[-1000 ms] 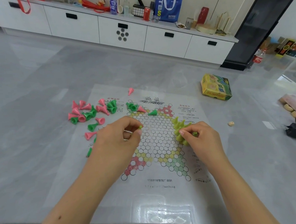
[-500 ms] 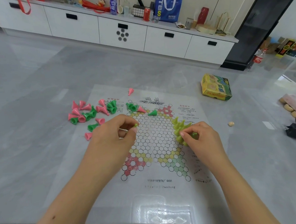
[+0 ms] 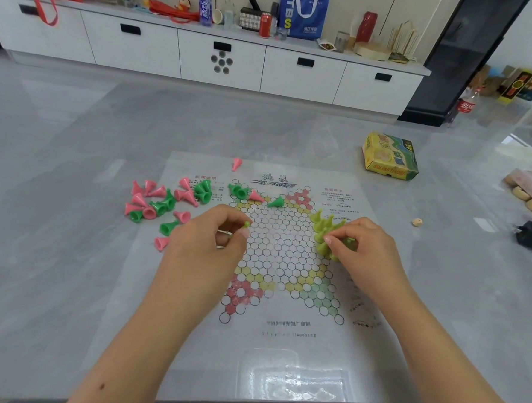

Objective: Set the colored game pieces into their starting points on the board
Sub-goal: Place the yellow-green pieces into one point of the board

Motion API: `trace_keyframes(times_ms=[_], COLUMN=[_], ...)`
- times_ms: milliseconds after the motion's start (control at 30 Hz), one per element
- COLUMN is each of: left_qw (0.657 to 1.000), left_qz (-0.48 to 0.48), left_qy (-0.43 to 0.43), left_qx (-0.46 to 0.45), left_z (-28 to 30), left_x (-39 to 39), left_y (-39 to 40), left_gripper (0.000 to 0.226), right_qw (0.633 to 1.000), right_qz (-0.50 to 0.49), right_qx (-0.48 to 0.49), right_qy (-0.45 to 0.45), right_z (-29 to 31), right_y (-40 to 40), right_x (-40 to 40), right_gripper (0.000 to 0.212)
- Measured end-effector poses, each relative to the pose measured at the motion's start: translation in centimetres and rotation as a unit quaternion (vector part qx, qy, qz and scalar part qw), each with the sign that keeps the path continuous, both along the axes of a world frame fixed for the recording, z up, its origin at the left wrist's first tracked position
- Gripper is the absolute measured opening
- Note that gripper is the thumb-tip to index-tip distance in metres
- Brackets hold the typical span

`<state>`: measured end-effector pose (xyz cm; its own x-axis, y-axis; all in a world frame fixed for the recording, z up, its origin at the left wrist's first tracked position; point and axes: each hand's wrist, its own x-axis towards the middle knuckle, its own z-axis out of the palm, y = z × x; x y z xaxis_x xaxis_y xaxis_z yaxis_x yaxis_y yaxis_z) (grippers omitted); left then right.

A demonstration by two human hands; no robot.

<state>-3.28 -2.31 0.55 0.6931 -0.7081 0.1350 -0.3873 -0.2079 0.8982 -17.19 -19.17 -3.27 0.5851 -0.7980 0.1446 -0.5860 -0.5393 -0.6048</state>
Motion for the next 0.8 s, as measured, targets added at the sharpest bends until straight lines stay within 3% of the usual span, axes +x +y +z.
trace_keyframes(times_ms=[500, 800], left_qw=[1.0, 1.0], left_qz=[-0.012, -0.021], left_qy=[0.0, 0.018], left_qx=[0.006, 0.007], left_z=[0.0, -0.2], left_x=[0.0, 0.0], left_y=[0.0, 0.0], left_gripper=[0.019, 0.016], right_qw=[0.999, 0.996], right_qz=[0.007, 0.034], right_qx=[-0.036, -0.034], right_qy=[0.006, -0.08], right_z=[0.0, 1.0], right_y=[0.0, 0.8], right_x=[0.0, 0.0], right_gripper=[0.011, 0.011])
